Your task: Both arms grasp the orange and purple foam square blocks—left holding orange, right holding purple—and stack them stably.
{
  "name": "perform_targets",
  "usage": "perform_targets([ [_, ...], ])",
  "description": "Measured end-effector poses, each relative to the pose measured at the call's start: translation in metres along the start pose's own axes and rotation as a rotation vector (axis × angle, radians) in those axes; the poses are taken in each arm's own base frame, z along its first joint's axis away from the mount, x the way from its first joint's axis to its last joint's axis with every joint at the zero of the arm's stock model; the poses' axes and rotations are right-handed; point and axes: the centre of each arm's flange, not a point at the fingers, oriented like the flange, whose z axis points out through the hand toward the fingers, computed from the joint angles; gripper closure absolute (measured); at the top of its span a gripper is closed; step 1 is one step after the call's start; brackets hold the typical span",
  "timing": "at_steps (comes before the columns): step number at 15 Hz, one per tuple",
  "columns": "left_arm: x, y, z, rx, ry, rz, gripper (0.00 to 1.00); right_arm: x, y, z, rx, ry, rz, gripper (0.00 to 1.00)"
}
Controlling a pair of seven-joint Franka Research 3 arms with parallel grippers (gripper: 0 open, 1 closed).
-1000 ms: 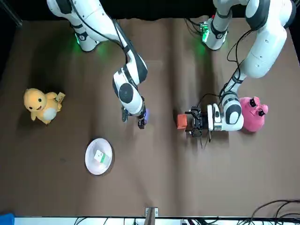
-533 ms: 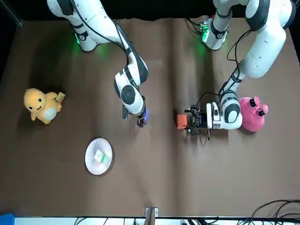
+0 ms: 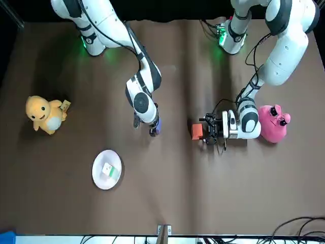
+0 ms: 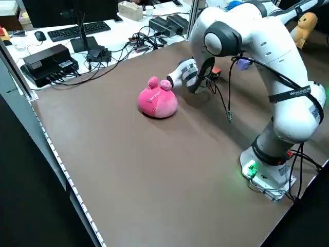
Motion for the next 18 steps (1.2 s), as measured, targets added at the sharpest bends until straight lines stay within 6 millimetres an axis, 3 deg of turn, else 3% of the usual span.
perform_targets([
  [2, -0.007, 0.001, 0.007, 0.016, -0.004, 0.019, 0.0, -0.002, 0.004, 0.007, 0.008, 0.023, -0.022, 0.08],
  [5, -0.018, 0.003, 0.022, 0.011, -0.024, 0.03, 0.0, -0.002, 0.003, 0.005, 0.016, 0.022, -0.024, 0.38],
  [8, -0.021, 0.0, 0.024, 0.018, -0.023, 0.028, 0.0, -0.001, 0.001, 0.004, 0.019, 0.022, -0.022, 0.4],
  [10, -0.022, 0.0, 0.025, 0.018, -0.022, 0.026, 0.11, -0.001, 0.001, 0.004, 0.02, 0.021, -0.021, 0.4],
  [11, -0.022, 0.0, 0.026, 0.018, -0.021, 0.025, 0.11, -0.001, 0.001, 0.004, 0.021, 0.021, -0.021, 0.4],
  [12, -0.021, -0.002, 0.029, 0.024, -0.024, 0.025, 0.19, -0.001, 0.0, 0.003, 0.023, 0.02, -0.02, 0.4],
  [13, -0.021, -0.003, 0.032, 0.028, -0.03, 0.027, 0.33, -0.001, -0.001, 0.002, 0.025, 0.019, -0.018, 0.4],
  [14, -0.019, -0.004, 0.035, 0.028, -0.032, 0.03, 0.39, -0.001, -0.003, 0.0, 0.029, 0.017, -0.015, 0.4],
  [18, -0.014, -0.005, 0.049, 0.015, -0.027, 0.038, 0.4, 0.001, -0.014, -0.014, 0.05, -0.001, -0.001, 0.4],
])
